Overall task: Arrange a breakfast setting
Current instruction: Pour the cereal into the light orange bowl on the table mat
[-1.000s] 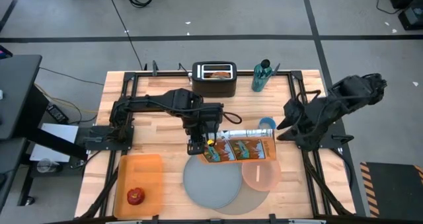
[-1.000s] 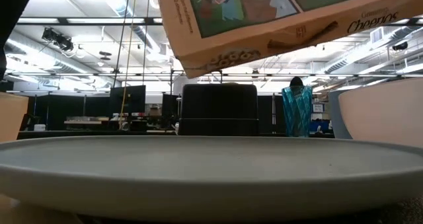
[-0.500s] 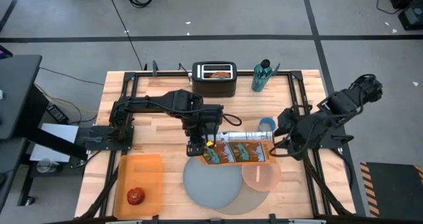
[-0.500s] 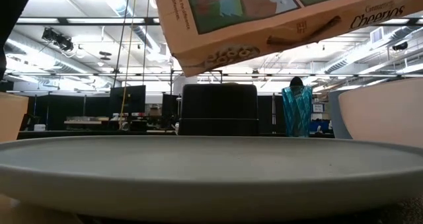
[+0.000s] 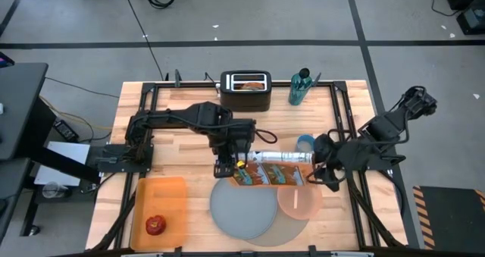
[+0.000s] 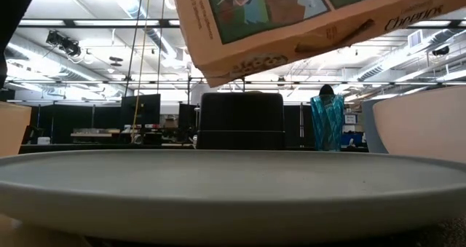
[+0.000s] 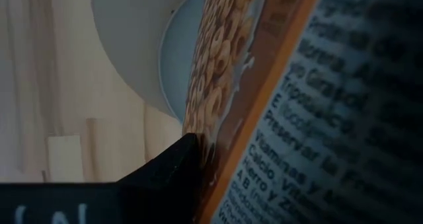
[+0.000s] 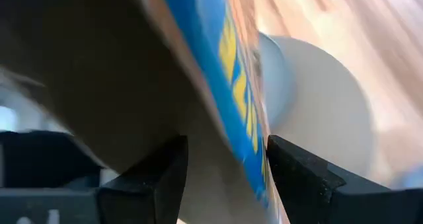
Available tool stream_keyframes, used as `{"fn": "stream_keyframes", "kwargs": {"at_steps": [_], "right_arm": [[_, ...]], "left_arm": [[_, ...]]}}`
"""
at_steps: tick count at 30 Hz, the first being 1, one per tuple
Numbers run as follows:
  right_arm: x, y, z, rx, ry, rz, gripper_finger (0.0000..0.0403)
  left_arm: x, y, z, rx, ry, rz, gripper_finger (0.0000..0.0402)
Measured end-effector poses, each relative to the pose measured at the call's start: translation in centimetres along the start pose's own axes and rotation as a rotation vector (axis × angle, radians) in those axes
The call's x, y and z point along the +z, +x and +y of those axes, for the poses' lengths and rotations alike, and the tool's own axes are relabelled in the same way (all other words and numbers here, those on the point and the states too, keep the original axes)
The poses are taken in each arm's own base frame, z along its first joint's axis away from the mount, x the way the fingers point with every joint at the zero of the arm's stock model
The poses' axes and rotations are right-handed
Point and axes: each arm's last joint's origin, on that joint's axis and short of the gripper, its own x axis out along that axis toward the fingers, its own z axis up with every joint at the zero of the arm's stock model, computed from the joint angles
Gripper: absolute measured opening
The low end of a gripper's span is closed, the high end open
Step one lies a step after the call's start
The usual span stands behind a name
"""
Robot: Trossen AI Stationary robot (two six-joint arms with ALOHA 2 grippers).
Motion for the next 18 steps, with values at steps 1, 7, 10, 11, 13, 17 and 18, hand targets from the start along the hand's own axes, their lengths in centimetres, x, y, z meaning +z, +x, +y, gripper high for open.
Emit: {"fn": "stream_keyframes", "kwargs": {"at_steps": [1, 7, 10, 11, 13, 17, 18], "right_arm": [[0.0, -0.1, 0.2, 0.030, 0.004, -0.021, 0.0215], [-0.8, -0.1, -0.3, 0.090, 0.061, -0.057, 0.0215], [-1.7, 0.7, -1.2, -0.012, 0.089, -0.033, 0.0215], [-1.8, 0.9, -1.1, 0.006, 0.084, -0.021, 0.0215], [-1.8, 1.0, -1.0, 0.033, 0.069, -0.014, 0.0215], [-2.0, 0.9, -1.5, -0.025, 0.094, -0.023, 0.0212], [-1.8, 0.8, -1.2, 0.023, 0.082, -0.024, 0.0211]], "left_arm": [[0.0, 0.0, 0.0, 0.001, 0.006, -0.001, 0.0173], [0.1, 0.0, 0.1, 0.028, 0.043, -0.013, 0.0173], [0.5, -0.1, 0.2, 0.036, 0.061, -0.056, 0.0173], [0.6, -0.1, 0.3, 0.037, 0.064, -0.064, 0.0173], [0.7, -0.1, 0.5, 0.037, 0.073, -0.073, 0.0173], [0.9, -0.2, 0.8, 0.083, 0.142, -0.086, 0.0173], [0.8, -0.2, 0.9, 0.099, 0.170, -0.084, 0.0173]]}}
